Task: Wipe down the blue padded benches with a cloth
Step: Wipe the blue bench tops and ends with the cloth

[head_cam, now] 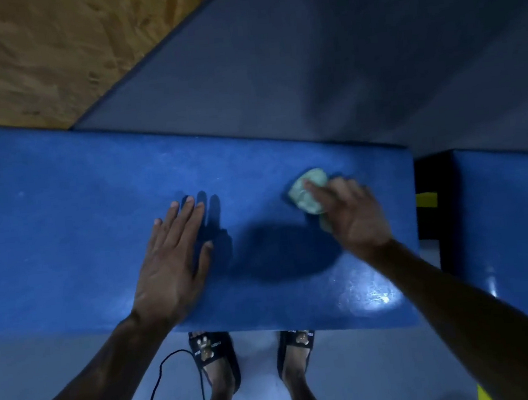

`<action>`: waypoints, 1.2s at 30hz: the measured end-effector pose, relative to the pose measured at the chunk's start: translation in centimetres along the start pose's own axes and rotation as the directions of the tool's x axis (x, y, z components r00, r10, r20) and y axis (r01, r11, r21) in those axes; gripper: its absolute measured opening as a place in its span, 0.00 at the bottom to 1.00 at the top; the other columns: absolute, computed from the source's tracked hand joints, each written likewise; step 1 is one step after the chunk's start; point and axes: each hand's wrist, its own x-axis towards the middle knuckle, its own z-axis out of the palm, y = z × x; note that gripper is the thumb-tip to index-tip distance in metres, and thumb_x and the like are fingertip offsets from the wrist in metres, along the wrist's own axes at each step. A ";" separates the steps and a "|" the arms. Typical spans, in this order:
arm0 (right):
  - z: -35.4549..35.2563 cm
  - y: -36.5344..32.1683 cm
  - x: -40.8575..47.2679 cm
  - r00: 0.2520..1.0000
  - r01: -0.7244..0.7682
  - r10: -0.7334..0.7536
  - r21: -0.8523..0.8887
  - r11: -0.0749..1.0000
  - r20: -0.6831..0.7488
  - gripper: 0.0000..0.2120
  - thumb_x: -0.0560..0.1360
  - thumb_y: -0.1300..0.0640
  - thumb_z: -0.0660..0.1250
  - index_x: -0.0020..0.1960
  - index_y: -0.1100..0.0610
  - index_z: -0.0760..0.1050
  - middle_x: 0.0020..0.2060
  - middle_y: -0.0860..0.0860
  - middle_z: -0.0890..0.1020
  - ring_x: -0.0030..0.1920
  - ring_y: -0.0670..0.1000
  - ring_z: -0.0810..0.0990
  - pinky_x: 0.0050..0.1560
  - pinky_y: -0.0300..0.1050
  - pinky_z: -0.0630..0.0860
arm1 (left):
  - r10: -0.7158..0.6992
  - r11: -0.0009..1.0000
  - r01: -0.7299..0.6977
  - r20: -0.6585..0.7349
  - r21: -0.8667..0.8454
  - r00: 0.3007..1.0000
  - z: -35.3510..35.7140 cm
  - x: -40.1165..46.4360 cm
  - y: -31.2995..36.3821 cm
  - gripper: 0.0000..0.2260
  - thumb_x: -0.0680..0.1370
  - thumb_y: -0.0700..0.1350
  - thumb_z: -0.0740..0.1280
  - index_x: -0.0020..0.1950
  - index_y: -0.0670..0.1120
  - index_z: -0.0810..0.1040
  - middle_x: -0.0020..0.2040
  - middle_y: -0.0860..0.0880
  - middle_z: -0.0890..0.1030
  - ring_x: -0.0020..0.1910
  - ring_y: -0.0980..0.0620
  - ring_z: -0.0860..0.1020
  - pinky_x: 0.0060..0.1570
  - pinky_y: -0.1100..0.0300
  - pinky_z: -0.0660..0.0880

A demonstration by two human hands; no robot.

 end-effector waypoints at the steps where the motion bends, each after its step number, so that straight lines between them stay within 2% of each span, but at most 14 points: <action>1: -0.6 2.5 -0.5 0.997 -0.075 0.075 0.002 0.997 0.006 0.30 0.72 0.51 0.63 0.75 0.49 0.67 0.54 0.57 0.76 0.47 0.62 0.74 0.45 0.54 0.73 | 0.006 1.000 -0.006 0.001 0.001 1.000 0.3 0.2 0.4 0.27 0.82 0.55 0.54 0.81 0.49 0.56 0.81 0.52 0.54 0.81 0.53 0.48 0.79 0.48 0.48; 4: -2.0 8.1 -2.1 0.949 -0.315 0.316 0.045 0.948 -0.011 0.28 0.72 0.52 0.59 0.73 0.53 0.69 0.56 0.60 0.73 0.48 0.63 0.71 0.49 0.55 0.73 | 0.031 0.999 -0.031 -0.004 0.009 1.000 1.0 0.9 1.5 0.28 0.82 0.56 0.54 0.81 0.48 0.56 0.81 0.52 0.54 0.81 0.53 0.48 0.79 0.48 0.48; 8: -1.7 10.1 -2.6 0.716 -0.678 0.697 0.217 0.703 -0.023 0.31 0.67 0.53 0.61 0.70 0.56 0.72 0.59 0.65 0.71 0.53 0.67 0.72 0.54 0.56 0.72 | 0.093 0.991 -0.095 0.029 0.095 0.995 1.6 1.4 2.0 0.29 0.81 0.58 0.53 0.81 0.49 0.56 0.81 0.52 0.53 0.81 0.50 0.47 0.78 0.46 0.47; 11: -0.8 7.9 -0.6 0.602 -0.758 0.796 0.266 0.595 -0.066 0.30 0.64 0.56 0.64 0.67 0.58 0.74 0.60 0.65 0.72 0.54 0.67 0.72 0.57 0.54 0.70 | 0.164 0.955 -0.181 0.090 0.235 0.982 2.2 1.2 2.0 0.30 0.80 0.57 0.54 0.81 0.49 0.54 0.82 0.50 0.52 0.81 0.46 0.47 0.77 0.41 0.48; 13: -0.3 4.4 1.8 0.574 -0.741 0.814 0.368 0.562 -0.089 0.26 0.69 0.62 0.65 0.68 0.59 0.74 0.64 0.64 0.72 0.58 0.66 0.73 0.58 0.41 0.69 | 0.181 0.934 -0.209 0.121 0.291 0.976 2.4 1.0 1.8 0.31 0.80 0.56 0.54 0.81 0.49 0.54 0.82 0.48 0.53 0.81 0.44 0.49 0.77 0.40 0.50; 14: 0.0 2.1 3.1 0.606 -0.692 0.787 0.413 0.592 -0.112 0.25 0.71 0.65 0.64 0.68 0.60 0.74 0.65 0.64 0.73 0.59 0.66 0.74 0.58 0.37 0.69 | 0.182 0.926 -0.213 0.128 0.312 0.975 2.5 0.9 1.7 0.30 0.80 0.55 0.54 0.81 0.48 0.55 0.81 0.47 0.54 0.81 0.43 0.50 0.77 0.39 0.51; 17: 0.9 -5.2 6.7 0.865 -0.411 0.477 0.324 0.852 -0.155 0.28 0.67 0.64 0.66 0.68 0.55 0.76 0.62 0.59 0.77 0.53 0.63 0.75 0.56 0.51 0.74 | 0.184 0.909 -0.223 0.140 0.352 0.973 2.7 0.3 1.3 0.28 0.80 0.53 0.54 0.80 0.46 0.60 0.80 0.45 0.59 0.80 0.41 0.54 0.76 0.38 0.54; 20: -0.1 -6.8 8.6 0.963 -0.235 0.252 0.171 0.957 -0.091 0.29 0.66 0.60 0.70 0.67 0.49 0.76 0.58 0.51 0.78 0.49 0.57 0.75 0.45 0.50 0.73 | 0.192 0.905 -0.228 0.134 0.359 0.972 2.6 -0.1 1.1 0.27 0.80 0.51 0.55 0.79 0.45 0.61 0.80 0.45 0.59 0.80 0.42 0.54 0.75 0.39 0.56; 23: -0.7 -1.9 7.0 0.984 -0.163 0.166 0.059 0.985 -0.061 0.28 0.68 0.58 0.67 0.67 0.47 0.75 0.60 0.51 0.79 0.51 0.59 0.76 0.47 0.51 0.74 | 0.189 0.909 -0.221 0.123 0.355 0.974 2.4 -0.3 1.2 0.28 0.80 0.51 0.55 0.80 0.44 0.60 0.80 0.46 0.58 0.80 0.44 0.54 0.76 0.40 0.56; 27: -1.1 2.6 3.8 0.963 -0.229 0.238 0.078 0.970 -0.129 0.28 0.71 0.64 0.61 0.70 0.50 0.73 0.64 0.55 0.76 0.55 0.63 0.74 0.55 0.55 0.74 | 0.188 0.893 -0.245 0.183 0.378 0.965 3.0 -0.8 1.1 0.29 0.79 0.53 0.56 0.80 0.45 0.59 0.81 0.45 0.56 0.80 0.44 0.54 0.75 0.40 0.55; 30: 0.4 -1.0 5.0 0.857 -0.429 0.473 0.224 0.875 -0.204 0.30 0.68 0.64 0.57 0.68 0.52 0.75 0.63 0.56 0.77 0.56 0.63 0.73 0.58 0.52 0.71 | 0.172 0.883 -0.243 0.204 0.401 0.964 3.3 -0.8 0.8 0.31 0.79 0.54 0.56 0.80 0.45 0.57 0.81 0.46 0.54 0.80 0.44 0.52 0.75 0.40 0.56; 32: 1.4 -5.1 7.1 0.809 -0.482 0.552 0.308 0.820 -0.203 0.29 0.66 0.62 0.58 0.67 0.52 0.77 0.61 0.57 0.78 0.53 0.64 0.75 0.57 0.51 0.69 | 0.172 0.883 -0.244 0.208 0.402 0.963 3.5 -0.7 0.6 0.31 0.79 0.55 0.55 0.80 0.45 0.58 0.81 0.46 0.54 0.80 0.44 0.52 0.75 0.40 0.56; 34: 2.1 -9.8 9.3 0.852 -0.410 0.490 0.350 0.842 -0.182 0.29 0.65 0.61 0.61 0.66 0.54 0.78 0.63 0.57 0.78 0.54 0.64 0.76 0.59 0.51 0.70 | 0.174 0.883 -0.248 0.211 0.399 0.962 3.6 -0.7 0.3 0.31 0.79 0.56 0.55 0.80 0.46 0.58 0.81 0.47 0.55 0.80 0.45 0.53 0.75 0.40 0.57; 36: 2.1 -13.7 11.2 0.932 -0.273 0.331 0.316 0.909 -0.145 0.29 0.66 0.63 0.62 0.67 0.53 0.77 0.65 0.55 0.77 0.57 0.62 0.75 0.60 0.54 0.72 | 0.185 0.877 -0.257 0.208 0.407 0.960 3.6 -0.7 0.3 0.31 0.79 0.57 0.55 0.80 0.45 0.59 0.81 0.46 0.57 0.80 0.44 0.54 0.74 0.40 0.58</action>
